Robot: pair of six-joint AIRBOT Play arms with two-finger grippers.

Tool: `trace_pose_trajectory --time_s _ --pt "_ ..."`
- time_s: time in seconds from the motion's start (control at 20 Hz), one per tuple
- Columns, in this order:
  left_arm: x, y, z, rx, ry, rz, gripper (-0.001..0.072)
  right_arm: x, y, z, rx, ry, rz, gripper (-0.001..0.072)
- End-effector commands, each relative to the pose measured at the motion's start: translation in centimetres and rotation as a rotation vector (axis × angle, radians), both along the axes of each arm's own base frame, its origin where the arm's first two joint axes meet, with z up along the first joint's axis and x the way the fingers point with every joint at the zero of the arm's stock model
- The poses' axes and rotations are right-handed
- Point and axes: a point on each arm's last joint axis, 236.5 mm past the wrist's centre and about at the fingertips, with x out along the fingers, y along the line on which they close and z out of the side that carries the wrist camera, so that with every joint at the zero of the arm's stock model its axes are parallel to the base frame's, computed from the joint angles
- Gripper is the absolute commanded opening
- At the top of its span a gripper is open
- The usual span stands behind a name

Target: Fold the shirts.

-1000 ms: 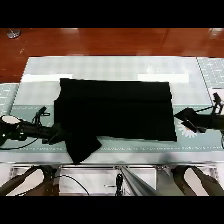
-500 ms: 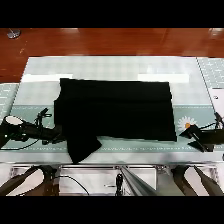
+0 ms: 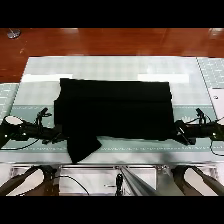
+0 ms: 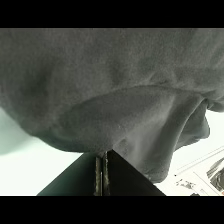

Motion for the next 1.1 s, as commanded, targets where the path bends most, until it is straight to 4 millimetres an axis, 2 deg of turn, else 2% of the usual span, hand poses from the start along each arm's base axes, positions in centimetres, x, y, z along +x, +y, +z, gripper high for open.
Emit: trace_pose_trajectory --time_s 0.0,0.05,0.1,0.2,0.35,0.5,0.6,0.7,0.85,1.05 --pt "0.3 0.1 -0.1 0.008 -0.011 0.009 0.0021 2.7 0.8 -0.2 0.003 -0.043 0.008 0.0439" --pt "0.6 0.2 -0.1 0.010 -0.017 0.015 0.0021 3.0 1.3 0.1 0.009 -0.051 0.046 0.0160" --pt "1.1 0.5 0.0 0.017 -0.029 0.029 0.0021 3.1 1.7 0.5 0.010 -0.071 0.103 0.0031" --pt "3.7 1.6 1.2 0.016 -0.067 0.117 0.0021 4.3 1.5 2.0 0.006 -0.104 0.127 0.0031" --pt "8.9 2.5 5.2 -0.013 -0.200 0.165 0.0021 8.2 0.0 5.1 -0.037 -0.198 0.114 0.0030" --pt "15.0 2.3 9.1 -0.060 -0.319 0.243 0.0021 12.3 0.3 7.9 0.026 -0.275 0.094 0.0030" --pt "18.6 2.0 10.4 -0.058 -0.372 0.235 0.0021 15.2 0.0 8.8 0.052 -0.326 0.054 0.0030" --pt "21.8 1.8 10.4 -0.056 -0.381 0.230 0.0021 17.7 -0.6 8.9 0.064 -0.351 0.023 0.0031" --pt "26.1 2.1 9.1 -0.066 -0.356 0.242 0.0021 20.6 -1.3 8.2 0.082 -0.362 0.001 0.0031" --pt "30.6 2.7 7.2 -0.082 -0.316 0.285 0.0021 23.9 -2.6 6.8 0.086 -0.369 -0.022 0.0030"
